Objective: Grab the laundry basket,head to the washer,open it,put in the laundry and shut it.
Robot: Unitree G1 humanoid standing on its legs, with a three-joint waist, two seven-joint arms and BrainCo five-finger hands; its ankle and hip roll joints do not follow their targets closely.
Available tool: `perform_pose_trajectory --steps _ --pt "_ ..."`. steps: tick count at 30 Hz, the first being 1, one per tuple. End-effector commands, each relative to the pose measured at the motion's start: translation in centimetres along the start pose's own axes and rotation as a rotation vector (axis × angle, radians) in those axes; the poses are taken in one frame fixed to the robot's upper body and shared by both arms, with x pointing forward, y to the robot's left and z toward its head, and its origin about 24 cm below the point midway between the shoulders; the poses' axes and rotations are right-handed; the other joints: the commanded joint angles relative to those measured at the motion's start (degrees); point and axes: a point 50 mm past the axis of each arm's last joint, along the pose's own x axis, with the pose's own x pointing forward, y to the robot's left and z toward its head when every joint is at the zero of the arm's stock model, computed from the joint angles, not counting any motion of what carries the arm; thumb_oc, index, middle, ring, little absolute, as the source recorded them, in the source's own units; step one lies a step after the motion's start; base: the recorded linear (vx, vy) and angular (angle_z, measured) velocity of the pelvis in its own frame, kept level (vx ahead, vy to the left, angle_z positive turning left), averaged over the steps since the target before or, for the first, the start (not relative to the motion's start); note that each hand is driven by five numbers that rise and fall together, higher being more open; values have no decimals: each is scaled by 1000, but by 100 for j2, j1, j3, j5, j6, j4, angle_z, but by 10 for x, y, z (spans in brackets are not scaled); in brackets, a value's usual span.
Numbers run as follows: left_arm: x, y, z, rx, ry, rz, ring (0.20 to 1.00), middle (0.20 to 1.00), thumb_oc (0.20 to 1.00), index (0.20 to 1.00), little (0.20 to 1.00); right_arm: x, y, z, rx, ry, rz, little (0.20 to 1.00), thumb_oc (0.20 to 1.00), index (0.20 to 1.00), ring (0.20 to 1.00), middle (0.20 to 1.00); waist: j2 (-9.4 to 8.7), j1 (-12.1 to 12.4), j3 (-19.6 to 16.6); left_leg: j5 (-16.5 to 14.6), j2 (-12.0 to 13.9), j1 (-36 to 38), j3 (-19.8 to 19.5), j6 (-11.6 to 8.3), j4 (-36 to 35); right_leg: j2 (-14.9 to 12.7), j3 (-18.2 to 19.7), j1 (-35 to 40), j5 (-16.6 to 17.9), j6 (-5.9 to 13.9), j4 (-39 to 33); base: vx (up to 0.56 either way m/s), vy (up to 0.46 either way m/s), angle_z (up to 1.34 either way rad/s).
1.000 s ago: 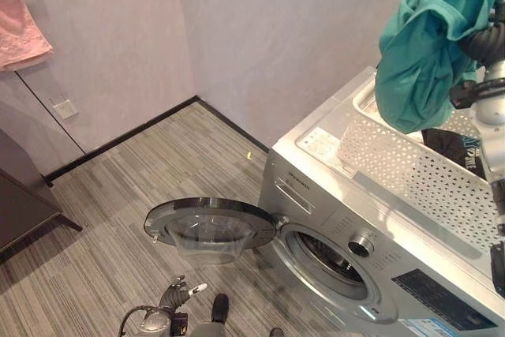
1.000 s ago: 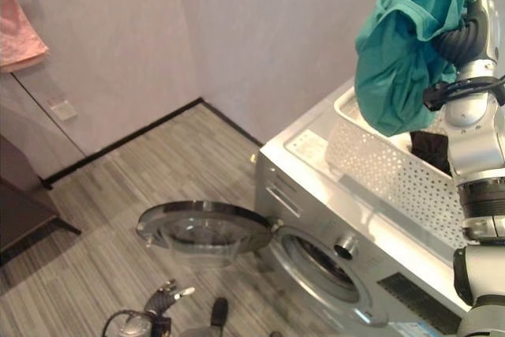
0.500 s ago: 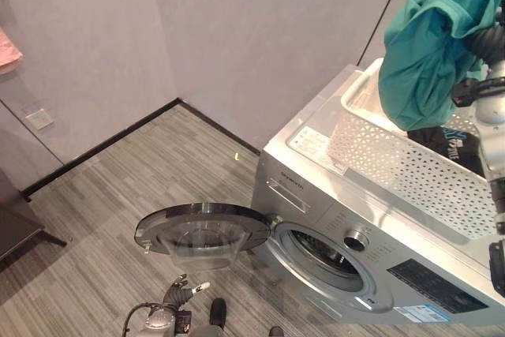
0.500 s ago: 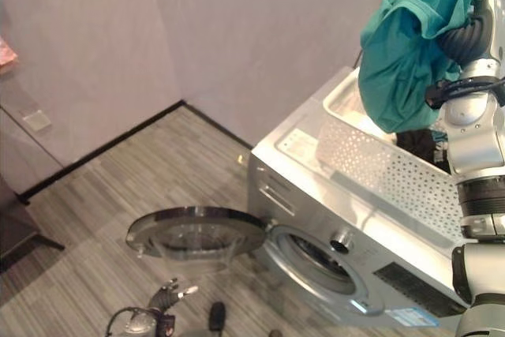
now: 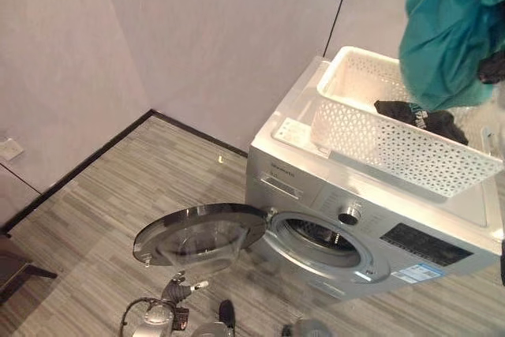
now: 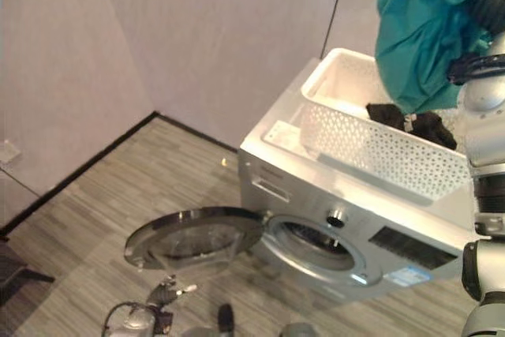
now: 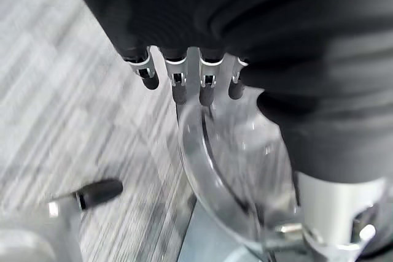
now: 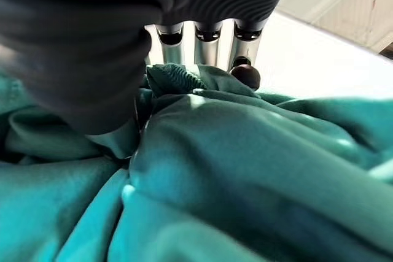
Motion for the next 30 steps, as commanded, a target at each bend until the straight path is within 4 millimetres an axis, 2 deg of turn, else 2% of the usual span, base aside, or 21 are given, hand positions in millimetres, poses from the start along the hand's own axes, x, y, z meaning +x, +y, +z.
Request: perform_pose_trajectory --steps 1,2,4,6,7,8,9,10,11,12,14,15,16,17,18,19,20,21,22,24,30 --pt "-3 9 -7 16 5 24 1000 1000 1000 1000 1000 13 -23 6 17 -13 -124 200 200 200 200 200 -293 272 -712 -932 -299 -204 -640 13 454 -273 350 382 736 238 -842 -164 -193 -45" --pt "-3 8 -8 6 7 25 1000 1000 1000 1000 1000 9 -18 3 32 -2 -115 200 200 200 200 200 -378 345 -773 -914 -351 -292 -635 -19 476 -239 461 656 714 286 -1118 -204 -239 -39" --pt "-4 6 -6 -7 -10 21 1000 1000 1000 1000 1000 0 -11 -2 48 13 -93 200 200 200 200 200 -535 532 -863 -781 -372 -630 -624 -126 564 -46 771 1177 380 340 -1986 -249 -261 -13" --pt "-4 2 -2 -19 -32 17 1000 1000 1000 1000 1000 -5 -11 0 58 -7 -91 200 200 200 200 200 -621 607 -836 -657 -348 -930 -673 -213 638 151 1118 1407 -124 229 -2540 -340 -282 -20" --pt "-3 3 2 -37 -43 35 1000 1000 1000 1000 1000 -6 -12 9 101 -48 -120 200 200 200 200 200 -640 660 -760 -504 -222 -1122 -638 -311 700 217 1085 1455 -436 87 -2807 -294 -228 -36" --pt "-3 3 3 -36 -44 36 1000 1000 1000 1000 1000 -7 -13 9 101 -47 -121 200 200 200 200 200 -621 672 -775 -473 -181 -1156 -639 -325 703 256 1094 1424 -400 70 -2822 -417 -333 -47" --pt "-2 -3 11 -48 -72 34 1000 1000 1000 1000 1000 -14 -15 14 141 -79 -135 200 200 200 200 200 -581 659 -686 -174 -22 -1421 -701 -448 702 525 1062 1412 -791 -176 -3151 -559 -417 -30" --pt "1 -14 26 -24 -115 7 1000 1000 1000 1000 1000 -24 -27 10 125 -98 -168 200 200 200 200 200 -486 480 -558 172 82 -1640 -799 -655 378 833 764 1317 -830 -342 -3323 -729 -475 28" --pt "2 -20 34 -6 -139 -4 1000 1000 1000 1000 1000 -24 -34 11 112 -115 -193 200 200 200 200 200 -469 414 -435 219 133 -1761 -633 -778 272 883 630 1234 -769 -371 -3320 -791 -335 202" --pt "3 -27 49 14 -191 -21 1000 1000 1000 1000 1000 -25 -45 17 83 -154 -212 200 200 200 200 200 -464 250 -295 71 297 -1730 -432 -894 413 799 284 996 -646 -401 -3217 -623 -146 200" --pt "1 -30 56 0 -228 -35 1000 1000 1000 1000 1000 -23 -49 23 82 -180 -232 200 200 200 200 200 -497 209 -310 -214 400 -1504 -841 -895 947 664 158 862 -491 -352 -3271 -419 -60 82" --pt "-1 -29 60 -8 -256 -44 1000 1000 1000 1000 1000 -23 -47 25 80 -186 -234 200 200 200 200 200 -579 188 -321 -567 404 -1423 -1226 -876 1500 574 202 737 -357 -357 -3293 -226 -18 6" --pt "-3 -27 59 -10 -263 -49 1000 1000 1000 1000 1000 -24 -46 28 73 -201 -215 200 200 200 200 200 -591 171 -344 -790 409 -1228 -1460 -876 1655 546 217 668 -362 -366 -3267 -197 -16 17" --pt "-5 -26 57 -16 -265 -50 1000 1000 1000 1000 1000 -25 -43 31 82 -214 -207 200 200 200 200 200 -585 177 -378 -941 423 -958 -1714 -869 1828 555 268 607 -347 -377 -3243 -127 87 1" --pt "-8 -26 56 -17 -272 -57 1000 1000 1000 1000 1000 -28 -43 32 79 -221 -210 200 200 200 200 200 -474 27 -476 -1039 625 -490 -1731 -843 1738 571 248 522 -335 -351 -3212 -85 80 -3" --pt "-8 -26 55 -16 -269 -57 1000 1000 1000 1000 1000 -29 -43 32 78 -220 -207 200 200 200 200 200 -467 31 -482 -1027 648 -441 -1725 -851 1673 590 245 537 -340 -357 -3210 -45 147 7" --pt "-8 -26 57 -13 -275 -55 1000 1000 1000 1000 1000 -32 -49 30 58 -221 -222 200 200 200 200 200 -392 -77 -547 -910 830 -277 -1501 -850 1448 570 186 554 -335 -326 -3215 -5 175 40" --pt "-8 -25 58 3 -281 -48 1000 1000 1000 1000 1000 -37 -54 28 33 -223 -240 200 200 200 200 200 -293 -174 -645 -795 860 -248 -1305 -880 1267 530 148 569 -312 -292 -3251 -11 183 65" --pt "-8 -25 58 6 -281 -49 1000 1000 1000 1000 1000 -38 -55 27 31 -221 -240 200 200 200 200 200 -300 -161 -657 -780 860 -234 -1298 -879 1233 530 149 570 -306 -289 -3261 7 171 50" --pt "-9 -22 59 47 -296 -41 1000 1000 1000 1000 1000 -47 -60 24 8 -226 -262 200 200 200 200 200 -175 -231 -800 -1006 732 -51 -1288 -953 907 420 140 606 -151 -192 -3390 27 178 5" --pt "-12 -13 57 35 -303 -19 1000 1000 1000 1000 1000 -68 -54 8 13 -160 -202 200 200 200 200 200 -58 -282 -875 -1094 591 252 -1099 -920 507 297 230 648 61 -38 -3587 -15 118 -15"
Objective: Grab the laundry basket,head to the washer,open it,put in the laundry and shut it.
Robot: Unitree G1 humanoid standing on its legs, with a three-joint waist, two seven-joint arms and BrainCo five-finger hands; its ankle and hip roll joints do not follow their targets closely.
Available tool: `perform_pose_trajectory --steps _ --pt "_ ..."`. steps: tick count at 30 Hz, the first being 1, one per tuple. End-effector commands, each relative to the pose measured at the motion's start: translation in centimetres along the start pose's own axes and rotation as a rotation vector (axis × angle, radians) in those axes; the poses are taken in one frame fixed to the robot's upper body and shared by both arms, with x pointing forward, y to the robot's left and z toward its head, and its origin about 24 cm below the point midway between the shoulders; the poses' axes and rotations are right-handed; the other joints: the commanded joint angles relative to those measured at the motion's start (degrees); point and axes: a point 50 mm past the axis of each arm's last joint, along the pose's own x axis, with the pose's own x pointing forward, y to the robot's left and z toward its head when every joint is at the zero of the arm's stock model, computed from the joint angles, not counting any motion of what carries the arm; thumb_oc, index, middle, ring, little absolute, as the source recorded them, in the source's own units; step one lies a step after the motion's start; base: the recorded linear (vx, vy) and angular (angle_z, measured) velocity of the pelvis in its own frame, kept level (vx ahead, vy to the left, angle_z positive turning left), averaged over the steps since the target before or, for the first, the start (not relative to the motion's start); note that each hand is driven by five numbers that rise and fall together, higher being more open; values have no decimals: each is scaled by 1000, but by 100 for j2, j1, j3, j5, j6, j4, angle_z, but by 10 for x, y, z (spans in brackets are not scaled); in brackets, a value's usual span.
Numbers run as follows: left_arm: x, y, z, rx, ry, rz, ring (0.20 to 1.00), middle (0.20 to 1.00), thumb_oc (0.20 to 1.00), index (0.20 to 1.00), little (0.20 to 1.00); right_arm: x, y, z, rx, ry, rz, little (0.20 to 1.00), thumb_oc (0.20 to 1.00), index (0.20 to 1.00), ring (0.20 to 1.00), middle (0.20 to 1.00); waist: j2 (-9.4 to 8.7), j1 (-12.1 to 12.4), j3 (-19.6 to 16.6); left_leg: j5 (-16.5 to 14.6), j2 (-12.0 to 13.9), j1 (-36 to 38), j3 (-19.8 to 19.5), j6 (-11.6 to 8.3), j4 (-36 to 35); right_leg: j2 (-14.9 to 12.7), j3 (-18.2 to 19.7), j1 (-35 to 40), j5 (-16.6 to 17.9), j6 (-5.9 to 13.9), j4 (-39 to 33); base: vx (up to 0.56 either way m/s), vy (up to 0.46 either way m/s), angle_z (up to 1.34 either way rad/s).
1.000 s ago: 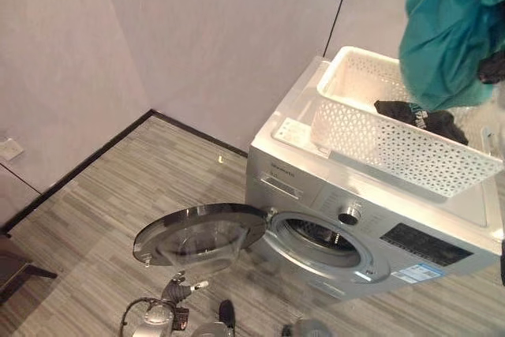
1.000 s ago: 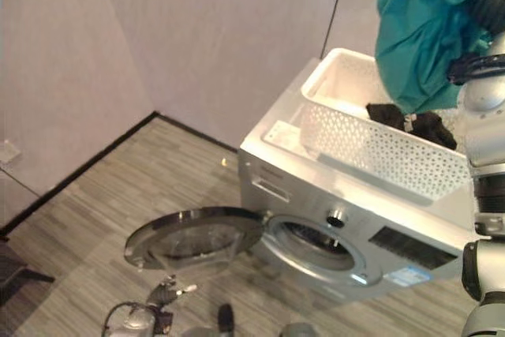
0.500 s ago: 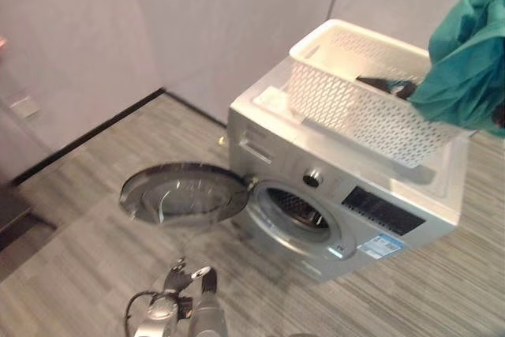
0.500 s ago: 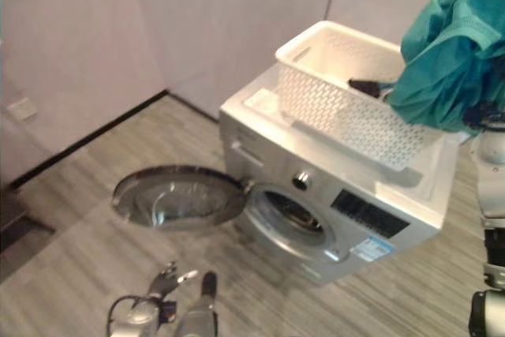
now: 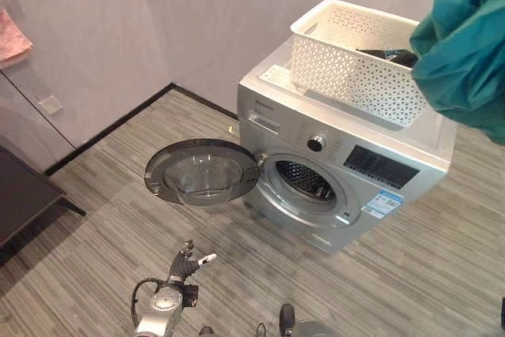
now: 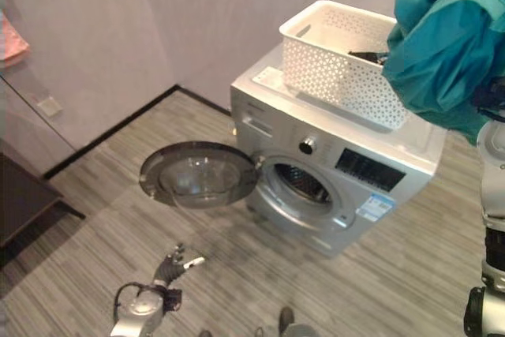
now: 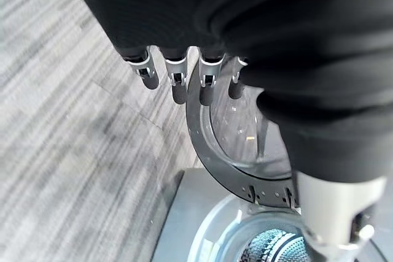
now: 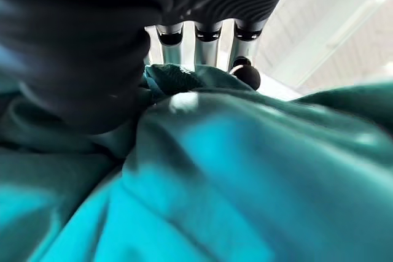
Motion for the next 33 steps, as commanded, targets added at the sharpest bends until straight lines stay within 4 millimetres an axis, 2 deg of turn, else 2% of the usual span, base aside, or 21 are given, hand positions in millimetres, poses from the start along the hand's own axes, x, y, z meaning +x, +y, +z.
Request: perform_pose_trajectory --steps 1,2,4,6,7,11,12,13,15,20,23,25,27,29,30,33 --pt "-3 22 15 91 -100 33 1000 1000 1000 1000 1000 -21 -9 1 10 -17 27 200 200 200 200 200 -97 -73 -622 -11 -73 -409 -80 278 133 -471 -68 347 -630 323 143 -2 52 -26" --pt "-4 22 14 95 -97 33 1000 1000 1000 1000 1000 -23 -9 1 9 -13 30 200 200 200 200 200 -105 -47 -640 -56 -65 -356 -65 276 106 -465 -52 381 -673 334 135 -25 74 -25" --pt "-6 28 33 135 -193 44 1000 1000 1000 1000 1000 -41 -5 0 35 3 109 200 200 200 200 200 -81 -113 -614 -38 -102 -338 -2 309 64 -496 17 310 -561 375 99 -52 43 -27" --pt "-12 35 56 190 -305 54 1000 1000 1000 1000 1000 -68 1 -2 108 52 227 200 200 200 200 200 -80 -181 -618 -15 -109 -291 69 319 -22 -515 76 289 -532 405 57 -26 24 -18" --pt "-12 35 56 192 -303 54 1000 1000 1000 1000 1000 -69 1 -2 108 54 229 200 200 200 200 200 -83 -178 -636 -52 -104 -261 66 317 -40 -511 77 313 -570 414 51 13 7 -19" --pt "-20 39 92 266 -467 44 1000 1000 1000 1000 1000 -103 18 1 263 120 435 200 200 200 200 200 -89 -282 -615 -5 -100 -186 126 307 -179 -523 106 305 -534 461 -9 -29 0 -8" --pt "-23 41 106 291 -521 27 1000 1000 1000 1000 1000 -118 27 6 353 151 532 200 200 200 200 200 -92 -323 -618 16 -91 -165 155 293 -226 -524 102 315 -519 471 -45 -38 -6 0" --pt "-23 41 106 292 -520 27 1000 1000 1000 1000 1000 -118 27 6 355 152 533 200 200 200 200 200 -98 -326 -622 16 -90 -165 153 293 -227 -523 100 318 -518 470 -48 -31 -11 -2" --pt "-22 40 115 278 -545 7 1000 1000 1000 1000 1000 -130 40 14 474 177 632 200 200 200 200 200 -112 -353 -627 30 -83 -148 165 279 -242 -520 106 332 -503 474 -74 0 0 0" --pt "-12 25 138 308 -587 -57 1000 1000 1000 1000 1000 -139 62 33 675 185 742 200 200 200 200 200 -120 -378 -622 65 -64 -123 168 239 -254 -511 112 395 -490 484 -136 -3 -12 3" --pt "-5 7 148 294 -595 -103 1000 1000 1000 1000 1000 -141 81 44 759 205 774 200 200 200 200 200 -113 -362 -538 96 -62 -162 151 224 -254 -499 119 366 -484 472 -145 -11 -9 -1" --pt "-4 2 151 281 -599 -115 1000 1000 1000 1000 1000 -143 85 46 775 217 783 200 200 200 200 200 -108 -362 -490 115 -64 -178 141 223 -254 -498 115 360 -481 466 -148 -40 -18 1" --pt "-1 -14 158 243 -607 -158 1000 1000 1000 1000 1000 -147 94 49 801 246 796 200 200 200 200 200 -94 -349 -362 173 -62 -269 99 208 -254 -483 101 309 -474 455 -158 -59 -28 2" --pt "-1 -14 158 243 -608 -158 1000 1000 1000 1000 1000 -147 94 49 801 245 795 200 200 200 200 200 -92 -353 -359 175 -62 -274 94 208 -254 -483 98 305 -474 455 -156 -34 -10 1" --pt "1 -26 169 233 -627 -181 1000 1000 1000 1000 1000 -147 100 53 815 250 792 200 200 200 200 200 -80 -360 -243 224 -68 -389 51 198 -254 -475 105 208 -468 443 -146 -93 -27 1" --pt "2 -44 187 242 -672 -208 1000 1000 1000 1000 1000 -145 109 62 851 248 786 200 200 200 200 200 -66 -374 -59 307 -72 -567 18 189 -254 -481 87 41 -448 428 -112 -135 -25 4"
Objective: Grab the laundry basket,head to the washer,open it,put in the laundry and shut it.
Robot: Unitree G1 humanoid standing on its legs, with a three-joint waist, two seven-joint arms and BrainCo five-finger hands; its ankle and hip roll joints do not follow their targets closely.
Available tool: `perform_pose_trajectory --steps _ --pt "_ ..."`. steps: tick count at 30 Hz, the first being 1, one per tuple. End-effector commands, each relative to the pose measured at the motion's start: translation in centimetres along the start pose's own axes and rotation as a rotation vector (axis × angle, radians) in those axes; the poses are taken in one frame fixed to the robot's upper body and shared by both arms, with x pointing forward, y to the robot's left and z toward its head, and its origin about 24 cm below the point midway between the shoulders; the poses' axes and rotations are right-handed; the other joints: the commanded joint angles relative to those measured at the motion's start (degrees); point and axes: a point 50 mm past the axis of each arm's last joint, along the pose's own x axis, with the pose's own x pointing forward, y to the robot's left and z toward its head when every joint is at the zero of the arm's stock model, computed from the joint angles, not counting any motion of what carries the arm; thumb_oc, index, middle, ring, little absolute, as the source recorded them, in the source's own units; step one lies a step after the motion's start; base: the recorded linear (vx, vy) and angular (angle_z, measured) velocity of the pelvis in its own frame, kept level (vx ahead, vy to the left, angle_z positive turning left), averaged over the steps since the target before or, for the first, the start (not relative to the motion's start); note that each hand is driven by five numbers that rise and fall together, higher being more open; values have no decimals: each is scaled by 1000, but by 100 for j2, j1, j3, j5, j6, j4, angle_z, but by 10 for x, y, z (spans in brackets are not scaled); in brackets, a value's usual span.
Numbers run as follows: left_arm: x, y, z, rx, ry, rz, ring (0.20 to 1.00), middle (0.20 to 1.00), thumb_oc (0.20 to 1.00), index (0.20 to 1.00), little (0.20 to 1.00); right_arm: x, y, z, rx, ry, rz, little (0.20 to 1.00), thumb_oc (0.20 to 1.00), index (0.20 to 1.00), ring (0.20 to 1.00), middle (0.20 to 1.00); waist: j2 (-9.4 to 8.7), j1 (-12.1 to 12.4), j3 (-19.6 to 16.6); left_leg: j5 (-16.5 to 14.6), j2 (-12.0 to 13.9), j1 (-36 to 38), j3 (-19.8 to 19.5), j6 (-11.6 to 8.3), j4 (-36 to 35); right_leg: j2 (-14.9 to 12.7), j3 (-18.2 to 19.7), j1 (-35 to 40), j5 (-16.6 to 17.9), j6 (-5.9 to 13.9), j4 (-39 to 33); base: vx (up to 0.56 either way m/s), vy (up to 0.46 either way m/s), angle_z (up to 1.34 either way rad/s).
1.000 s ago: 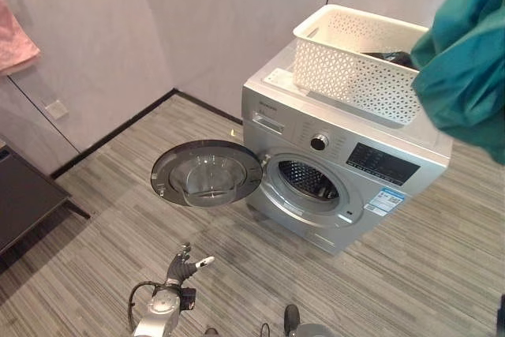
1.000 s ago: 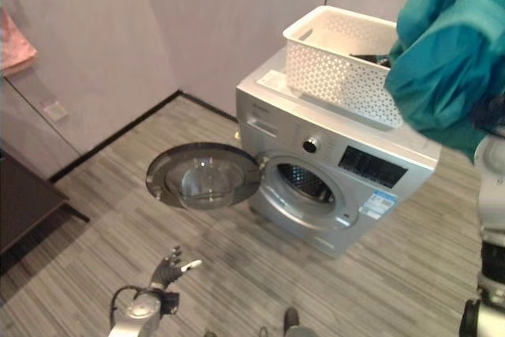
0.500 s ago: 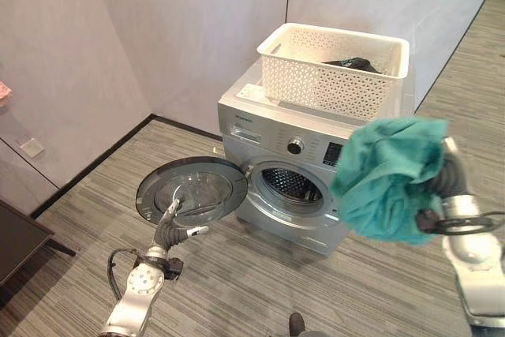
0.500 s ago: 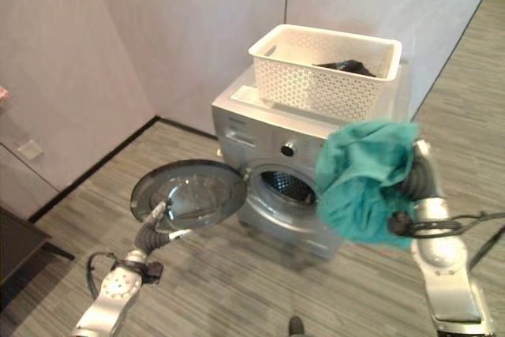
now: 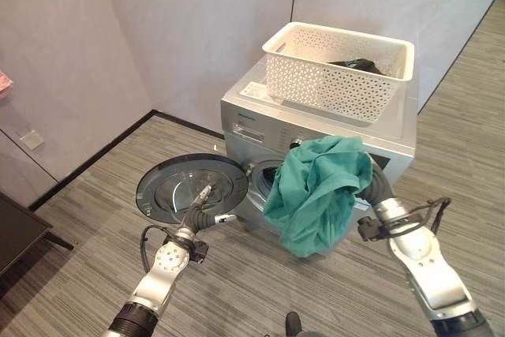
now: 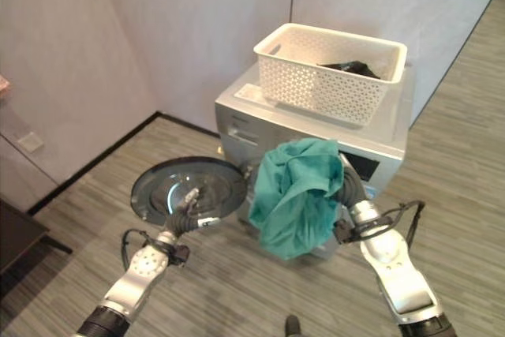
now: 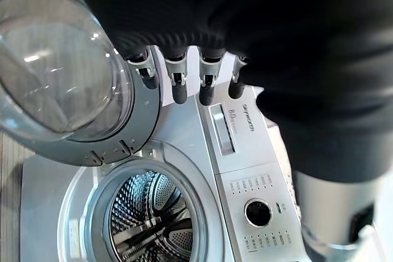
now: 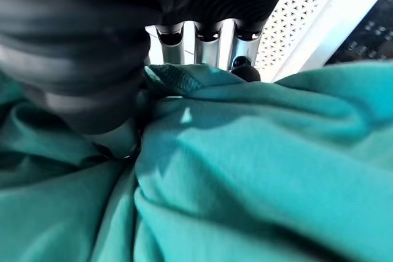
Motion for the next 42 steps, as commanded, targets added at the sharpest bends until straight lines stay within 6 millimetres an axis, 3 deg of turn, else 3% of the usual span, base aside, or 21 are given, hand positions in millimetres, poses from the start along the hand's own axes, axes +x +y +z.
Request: perform_pose_trajectory --steps 1,9,14,18,22,27,32,37,42 --pt "37 -5 53 54 -175 -8 1000 1000 1000 1000 1000 27 -11 44 42 -224 -89 200 200 200 200 200 58 -79 455 82 205 -556 -293 94 25 -265 -153 7 -1086 218 587 -129 -13 6" --pt "64 -20 103 128 -295 -20 1000 1000 1000 1000 1000 39 -6 59 129 -290 -109 200 200 200 200 200 -13 -170 907 273 213 -1018 -348 95 77 -260 -122 -495 -1032 173 796 -98 -13 9" --pt "71 -29 120 118 -334 -19 1000 1000 1000 1000 1000 39 -5 56 154 -279 -130 200 200 200 200 200 -97 -196 1081 350 221 -1208 -367 97 63 -247 -149 -661 -985 169 788 -39 -9 5" --pt "67 -41 113 13 -302 -85 1000 1000 1000 1000 1000 38 -10 52 156 -257 -155 200 200 200 200 200 -156 -179 1129 360 226 -1323 -372 93 58 -240 -163 -705 -908 179 662 0 -1 2" --pt "62 -38 105 23 -290 -129 1000 1000 1000 1000 1000 37 -14 52 154 -257 -162 200 200 200 200 200 -168 -142 1116 342 225 -1348 -337 95 45 -234 -146 -720 -855 204 557 3 -2 2" --pt "35 -9 76 184 -260 -185 1000 1000 1000 1000 1000 33 -22 50 120 -254 -131 200 200 200 200 200 -133 -8 1171 313 199 -1373 -301 104 45 -243 -108 -730 -805 224 452 0 0 0" --pt "16 17 63 245 -248 -148 1000 1000 1000 1000 1000 30 -23 49 129 -259 -108 200 200 200 200 200 -103 86 1202 302 173 -1395 -306 105 39 -252 -120 -729 -787 237 405 1 1 1" --pt "7 23 60 227 -255 -117 1000 1000 1000 1000 1000 27 -22 48 140 -259 -102 200 200 200 200 200 -95 125 1214 302 145 -1441 -317 106 29 -268 -136 -738 -773 241 363 0 0 0" --pt "15 15 72 222 -297 -107 1000 1000 1000 1000 1000 26 -23 48 154 -266 -128 200 200 200 200 200 -108 88 1224 309 134 -1504 -337 101 23 -281 -143 -785 -752 246 349 -7 -2 3"
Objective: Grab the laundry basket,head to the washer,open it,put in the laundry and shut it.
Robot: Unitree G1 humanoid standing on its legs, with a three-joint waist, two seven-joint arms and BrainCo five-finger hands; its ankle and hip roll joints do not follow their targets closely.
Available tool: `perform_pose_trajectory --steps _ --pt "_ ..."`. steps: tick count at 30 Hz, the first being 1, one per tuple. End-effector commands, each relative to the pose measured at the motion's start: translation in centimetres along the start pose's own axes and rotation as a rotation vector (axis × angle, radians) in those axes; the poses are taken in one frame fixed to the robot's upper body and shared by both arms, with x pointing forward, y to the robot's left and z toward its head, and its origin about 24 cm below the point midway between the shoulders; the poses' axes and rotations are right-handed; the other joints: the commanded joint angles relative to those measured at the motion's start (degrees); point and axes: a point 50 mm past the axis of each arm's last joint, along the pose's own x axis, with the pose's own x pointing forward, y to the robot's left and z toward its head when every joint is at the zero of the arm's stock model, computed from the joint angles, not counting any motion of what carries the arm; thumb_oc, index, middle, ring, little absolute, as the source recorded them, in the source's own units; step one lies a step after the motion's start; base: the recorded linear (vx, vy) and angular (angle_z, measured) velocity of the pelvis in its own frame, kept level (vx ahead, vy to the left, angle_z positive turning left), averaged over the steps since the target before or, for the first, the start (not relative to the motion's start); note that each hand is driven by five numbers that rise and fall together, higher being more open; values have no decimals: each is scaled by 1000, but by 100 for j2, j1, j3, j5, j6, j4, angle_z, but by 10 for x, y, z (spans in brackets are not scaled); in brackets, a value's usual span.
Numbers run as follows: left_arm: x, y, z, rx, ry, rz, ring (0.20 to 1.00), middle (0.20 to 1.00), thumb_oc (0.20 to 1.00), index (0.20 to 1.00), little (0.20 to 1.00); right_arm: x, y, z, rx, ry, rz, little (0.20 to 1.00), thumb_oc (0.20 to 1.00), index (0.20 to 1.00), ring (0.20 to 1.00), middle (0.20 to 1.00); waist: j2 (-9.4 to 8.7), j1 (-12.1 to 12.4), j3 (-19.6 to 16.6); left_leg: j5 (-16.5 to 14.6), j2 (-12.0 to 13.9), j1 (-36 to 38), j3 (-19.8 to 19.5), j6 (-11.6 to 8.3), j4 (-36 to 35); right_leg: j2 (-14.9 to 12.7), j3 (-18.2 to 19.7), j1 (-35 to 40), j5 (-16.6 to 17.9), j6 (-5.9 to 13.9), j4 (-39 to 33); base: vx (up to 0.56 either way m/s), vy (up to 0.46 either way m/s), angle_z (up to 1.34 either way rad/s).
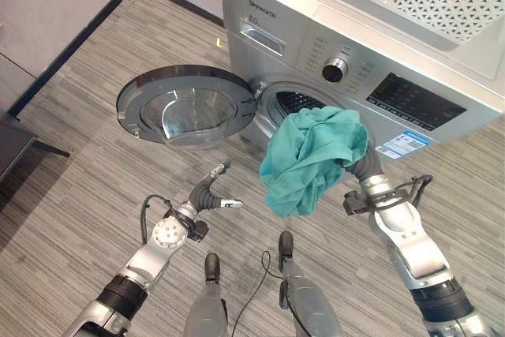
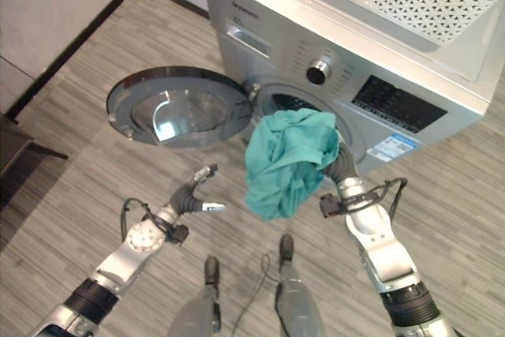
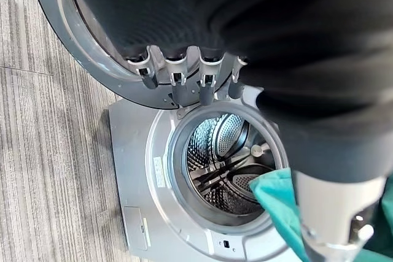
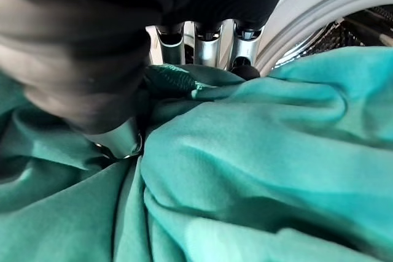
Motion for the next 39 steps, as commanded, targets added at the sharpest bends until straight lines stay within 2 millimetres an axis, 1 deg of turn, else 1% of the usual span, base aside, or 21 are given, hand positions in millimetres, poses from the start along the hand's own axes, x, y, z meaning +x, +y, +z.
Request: perform_pose_trajectory --steps 1,6,9,12,16,18,19,20,21,25,27,30,32,34,35,37,38,39 --pt "18 0 36 56 -169 11 1000 1000 1000 1000 1000 1 -15 36 42 -205 -70 200 200 200 200 200 -81 -80 -228 -20 33 -267 -43 235 25 -357 140 290 -1006 401 304 0 0 0" --pt "29 -9 59 14 -249 -2 1000 1000 1000 1000 1000 1 -17 41 48 -233 -99 200 200 200 200 200 -91 -132 -192 -17 16 -311 -25 219 25 -370 126 276 -988 409 279 -1 -3 1" --pt "30 -13 64 -1 -265 -14 1000 1000 1000 1000 1000 -1 -21 40 31 -229 -125 200 200 200 200 200 -61 -139 -176 -18 2 -327 -18 212 25 -392 99 283 -992 411 279 0 0 0" --pt "30 -16 63 -2 -259 -26 1000 1000 1000 1000 1000 -3 -23 38 13 -213 -140 200 200 200 200 200 -33 -143 -165 -28 -9 -311 -9 214 25 -410 92 297 -996 416 284 0 0 0" --pt "29 -25 58 -2 -229 -79 1000 1000 1000 1000 1000 -1 -29 28 -36 -158 -171 200 200 200 200 200 30 -120 -176 -75 -52 -264 -1 248 25 -444 92 333 -993 434 278 3 1 1" --pt "28 -25 57 1 -227 -86 1000 1000 1000 1000 1000 1 -31 26 -49 -151 -183 200 200 200 200 200 38 -108 -182 -83 -57 -253 4 256 25 -452 94 341 -989 441 270 0 0 0" --pt "27 -25 57 8 -225 -98 1000 1000 1000 1000 1000 4 -37 23 -74 -133 -208 200 200 200 200 200 51 -83 -186 -98 -73 -234 1 275 25 -466 95 363 -987 450 264 0 0 0" --pt "27 -25 57 8 -225 -98 1000 1000 1000 1000 1000 4 -37 23 -74 -133 -208 200 200 200 200 200 51 -83 -184 -98 -73 -232 2 275 25 -466 95 365 -986 451 263 0 0 0" --pt "25 -24 57 8 -230 -103 1000 1000 1000 1000 1000 6 -42 21 -80 -120 -226 200 200 200 200 200 66 -52 -190 -97 -85 -230 -5 282 25 -485 79 375 -988 456 267 0 0 0" --pt "24 -23 58 10 -229 -110 1000 1000 1000 1000 1000 9 -43 19 -75 -111 -229 200 200 200 200 200 95 -27 -178 -92 -107 -256 -29 280 25 -517 39 370 -997 460 280 -6 4 11" --pt "26 -26 50 -11 -185 -109 1000 1000 1000 1000 1000 10 -40 17 -58 -104 -223 200 200 200 200 200 108 -19 -168 -89 -119 -267 -26 282 25 -526 12 373 -991 461 279 -5 -7 10" --pt "30 -28 45 6 -155 -106 1000 1000 1000 1000 1000 13 -31 13 -60 -89 -186 200 200 200 200 200 149 12 -150 -81 -149 -281 -34 278 25 -547 -25 379 -986 466 270 -1 -1 1" --pt "32 -29 48 31 -166 -113 1000 1000 1000 1000 1000 17 -26 8 -83 -66 -161 200 200 200 200 200 197 43 -138 -80 -184 -302 -58 279 25 -580 -50 386 -979 476 266 0 0 0" --pt "32 -30 49 42 -167 -116 1000 1000 1000 1000 1000 18 -25 7 -82 -59 -157 200 200 200 200 200 215 42 -136 -78 -191 -309 -70 277 25 -594 -70 389 -983 478 266 -16 5 7" --pt "35 -33 52 60 -173 -117 1000 1000 1000 1000 1000 20 -21 5 -64 -52 -148 200 200 200 200 200 239 54 -140 -72 -205 -321 -96 274 25 -611 -86 400 -977 483 269 -17 11 23" --pt "37 -34 53 79 -179 -107 1000 1000 1000 1000 1000 21 -18 5 -50 -57 -138 200 200 200 200 200 247 58 -139 -76 -220 -322 -105 279 25 -617 -93 405 -978 488 272 -14 13 21" --pt "42 -34 57 127 -192 -79 1000 1000 1000 1000 1000 21 -12 5 -37 -65 -120 200 200 200 200 200 255 54 -147 -82 -232 -325 -114 282 25 -625 -104 406 -978 491 277 -9 11 5" --pt "42 -34 57 128 -193 -78 1000 1000 1000 1000 1000 22 -12 5 -37 -65 -120 200 200 200 200 200 256 53 -145 -82 -233 -327 -116 282 25 -626 -106 406 -978 492 277 0 0 0"
